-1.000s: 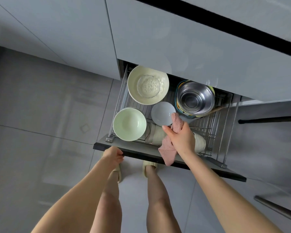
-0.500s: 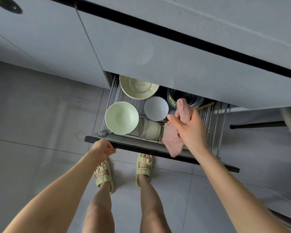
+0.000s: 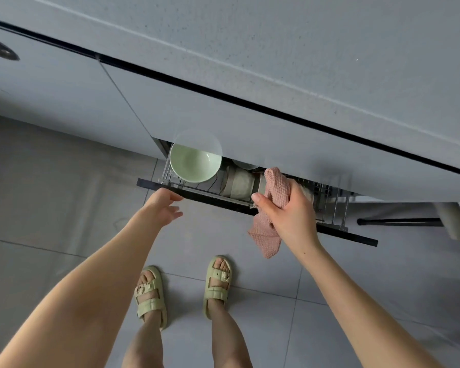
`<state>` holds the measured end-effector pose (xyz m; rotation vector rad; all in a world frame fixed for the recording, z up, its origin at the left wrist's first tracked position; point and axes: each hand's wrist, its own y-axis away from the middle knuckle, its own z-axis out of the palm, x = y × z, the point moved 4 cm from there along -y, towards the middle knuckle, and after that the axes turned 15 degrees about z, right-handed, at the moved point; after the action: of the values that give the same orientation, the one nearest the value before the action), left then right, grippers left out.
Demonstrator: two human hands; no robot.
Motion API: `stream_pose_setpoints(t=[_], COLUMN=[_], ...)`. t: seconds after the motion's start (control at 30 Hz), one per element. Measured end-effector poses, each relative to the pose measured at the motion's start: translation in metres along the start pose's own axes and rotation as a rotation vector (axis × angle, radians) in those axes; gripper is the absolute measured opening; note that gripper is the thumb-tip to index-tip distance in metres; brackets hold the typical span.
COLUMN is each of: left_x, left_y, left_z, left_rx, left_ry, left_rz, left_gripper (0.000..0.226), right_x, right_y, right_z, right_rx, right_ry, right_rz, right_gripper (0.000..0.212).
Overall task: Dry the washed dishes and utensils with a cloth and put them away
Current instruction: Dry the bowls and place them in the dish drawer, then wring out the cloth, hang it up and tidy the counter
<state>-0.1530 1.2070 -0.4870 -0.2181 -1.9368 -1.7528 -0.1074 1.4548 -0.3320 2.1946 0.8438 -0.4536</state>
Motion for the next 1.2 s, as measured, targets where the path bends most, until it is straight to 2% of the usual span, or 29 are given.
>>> stream_pose_setpoints(t=[0.23, 0.43, 0.53, 0.63, 0.7, 0.73, 0.8, 0.97, 1.07, 1.2], left_x=[0.034, 0.060, 0.073, 0.079, 0.080, 0.082, 0.086, 0.114, 0.125, 0.121], left_y=[-0.005, 0.037, 0.087, 0.151, 0.191, 0.211, 0.248, 0.332, 0.379, 0.439], left_z=[0.021, -0.002, -0.017, -0.038, -0.058, -0.070, -0.097, -0.214, -0.310, -0.456], left_rx=[-0.087, -0.125, -0.302, -0.602, -0.683, -0.687, -0.611, -0.073, 0.099, 0.317], left_ry=[0.018, -0.050, -0.152, -0.262, -0.216, -0.159, -0.085, -0.054, -0.111, -0.191], left_rz=[0.103, 0.202, 0.255, 0.296, 0.382, 0.444, 0.571, 0.832, 0.871, 0.868], left_gripper=[0.057, 0.047, 0.044, 0.070, 0.091, 0.094, 0.081, 0.042, 0.022, 0.025], right_x=[-0.016, -0.049, -0.076, -0.115, -0.148, -0.166, -0.201, -0.286, -0.335, -0.395], right_y=[-0.003, 0.015, 0.035, 0.066, 0.097, 0.115, 0.155, 0.266, 0.335, 0.433], right_z=[0.013, 0.016, 0.018, 0.023, 0.030, 0.034, 0.045, 0.083, 0.105, 0.140], right_rx=[-0.072, -0.121, -0.186, -0.340, -0.461, -0.515, -0.618, -0.862, -0.867, -0.903], right_ry=[0.003, 0.001, -0.053, -0.156, -0.212, -0.228, -0.241, -0.159, -0.030, 0.149], right_rz=[-0.039, -0.087, -0.091, -0.079, -0.081, -0.087, -0.115, -0.230, -0.361, -0.581], right_gripper=[0.044, 0.042, 0.040, 0.034, 0.028, 0.024, 0.020, 0.031, 0.028, 0.020])
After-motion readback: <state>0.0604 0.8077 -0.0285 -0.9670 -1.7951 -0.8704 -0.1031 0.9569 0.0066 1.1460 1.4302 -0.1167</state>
